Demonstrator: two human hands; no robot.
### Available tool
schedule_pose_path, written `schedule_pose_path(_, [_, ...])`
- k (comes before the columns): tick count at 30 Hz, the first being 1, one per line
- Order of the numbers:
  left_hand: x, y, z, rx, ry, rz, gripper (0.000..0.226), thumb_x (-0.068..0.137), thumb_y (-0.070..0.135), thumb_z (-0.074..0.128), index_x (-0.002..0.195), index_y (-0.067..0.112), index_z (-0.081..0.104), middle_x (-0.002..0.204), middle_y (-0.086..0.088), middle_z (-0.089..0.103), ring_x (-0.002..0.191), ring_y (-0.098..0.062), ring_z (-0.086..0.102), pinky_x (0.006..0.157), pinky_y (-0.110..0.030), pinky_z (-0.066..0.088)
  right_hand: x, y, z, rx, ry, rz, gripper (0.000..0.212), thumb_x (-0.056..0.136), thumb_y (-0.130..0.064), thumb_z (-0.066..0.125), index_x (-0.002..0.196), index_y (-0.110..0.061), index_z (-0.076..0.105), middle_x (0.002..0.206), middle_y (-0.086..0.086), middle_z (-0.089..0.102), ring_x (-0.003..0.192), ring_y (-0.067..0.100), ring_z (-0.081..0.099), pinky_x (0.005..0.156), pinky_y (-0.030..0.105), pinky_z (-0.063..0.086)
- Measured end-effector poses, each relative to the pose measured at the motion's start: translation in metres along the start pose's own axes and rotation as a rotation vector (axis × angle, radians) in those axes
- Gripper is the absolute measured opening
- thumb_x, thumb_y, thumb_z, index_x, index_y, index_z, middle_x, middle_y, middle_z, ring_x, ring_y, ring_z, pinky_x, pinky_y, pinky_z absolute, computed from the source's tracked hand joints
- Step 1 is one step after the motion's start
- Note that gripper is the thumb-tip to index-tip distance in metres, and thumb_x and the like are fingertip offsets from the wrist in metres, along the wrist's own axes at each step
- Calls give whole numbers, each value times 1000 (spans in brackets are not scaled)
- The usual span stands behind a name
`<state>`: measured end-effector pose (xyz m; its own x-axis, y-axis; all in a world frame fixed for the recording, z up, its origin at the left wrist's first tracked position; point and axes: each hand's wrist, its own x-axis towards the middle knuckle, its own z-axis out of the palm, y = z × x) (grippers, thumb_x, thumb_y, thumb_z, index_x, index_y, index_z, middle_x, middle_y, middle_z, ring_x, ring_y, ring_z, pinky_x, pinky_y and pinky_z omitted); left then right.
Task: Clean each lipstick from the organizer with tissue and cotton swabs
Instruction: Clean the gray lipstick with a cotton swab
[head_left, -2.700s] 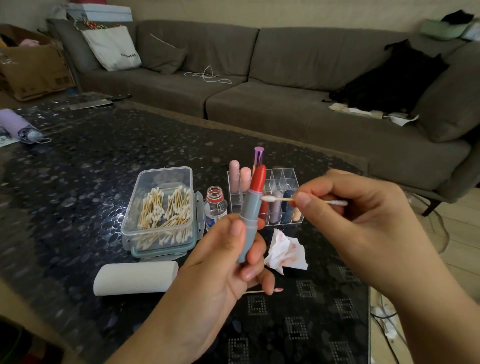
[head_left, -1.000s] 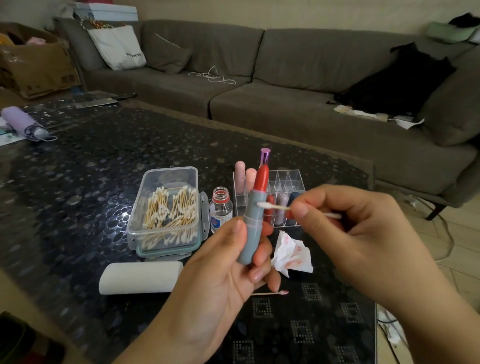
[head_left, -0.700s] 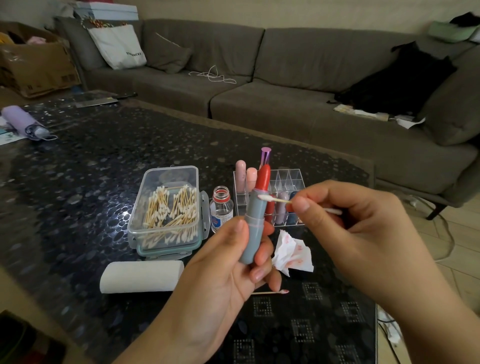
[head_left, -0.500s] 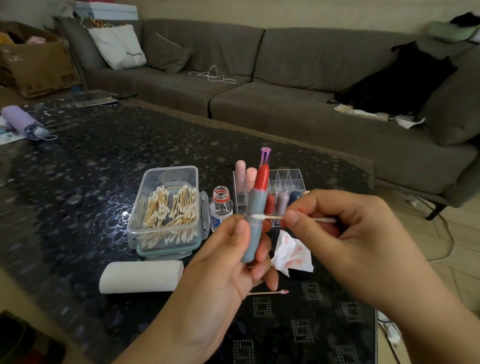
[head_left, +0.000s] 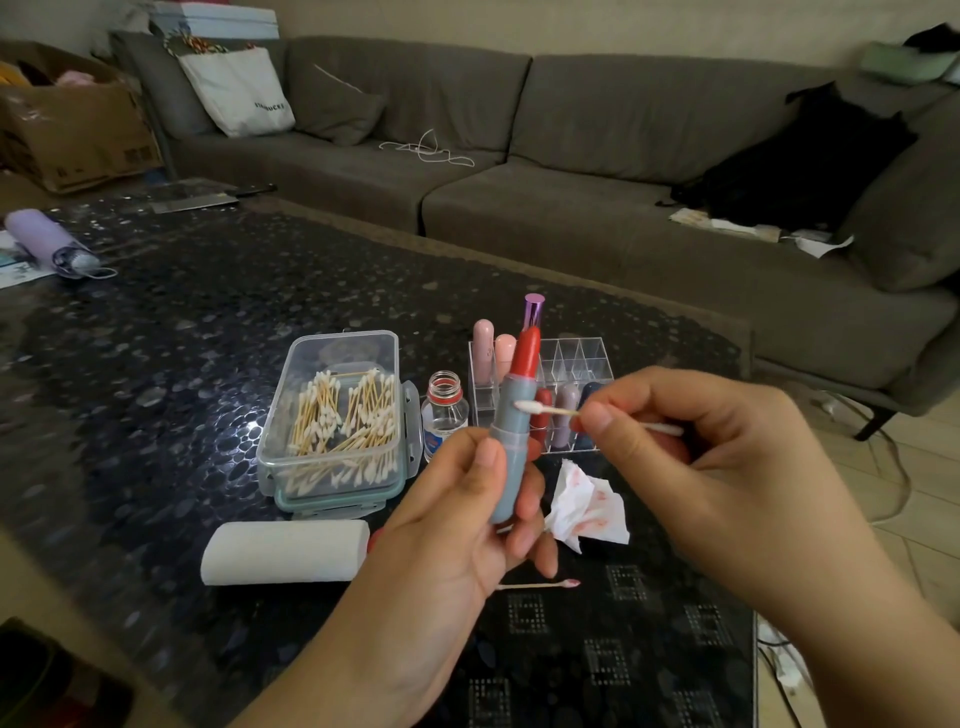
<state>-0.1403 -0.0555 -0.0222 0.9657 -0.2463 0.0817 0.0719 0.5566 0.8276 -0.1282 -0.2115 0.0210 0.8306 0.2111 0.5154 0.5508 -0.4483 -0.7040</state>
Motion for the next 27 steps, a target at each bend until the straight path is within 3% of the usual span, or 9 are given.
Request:
schedule_pose_path(4, [1,1,1,21,18,21,23,80,34,52,78,22,71,66,-3,49,56,-12,44,56,-26,47,-1,-1,2,-26,-63,-9,16,82,-26,62,67,-26,66,48,-12,51,41,-1,40,44,4,29])
schedule_pose_path(11, [-1,2,-1,52,0,8,17,81,30,54,79,18,66,66,-7,56,55,-16,49,55,-26,47,-1,-2,1,55,66,-11,15,84,-33,64,73,-24,68,51,3,49,41,2,36,42,6,27])
schedule_pose_path(15, [-2,4,1,33,-20,-1,15,81,29,54,79,19,65,64,-5,53,51,-15,46,53,-27,46,0,-1,2,24,80,-16,19,82,-41,57,78,-26,68,61,7,57,48,18,46,43,16,34])
schedule_pose_path(20, [-2,3,2,52,11,1,15,80,29,54,81,16,62,62,-3,50,49,-14,42,51,-27,46,0,-1,1,1,66,-9,13,84,-31,63,73,-27,68,54,1,51,42,2,39,42,5,29])
schedule_pose_path(27, [-1,2,-1,-16,-9,7,22,81,34,50,80,19,66,66,-6,50,53,-14,41,55,-28,46,0,-2,2,-24,-50,43,16,81,-30,62,67,-23,66,49,-7,54,41,1,42,43,6,30])
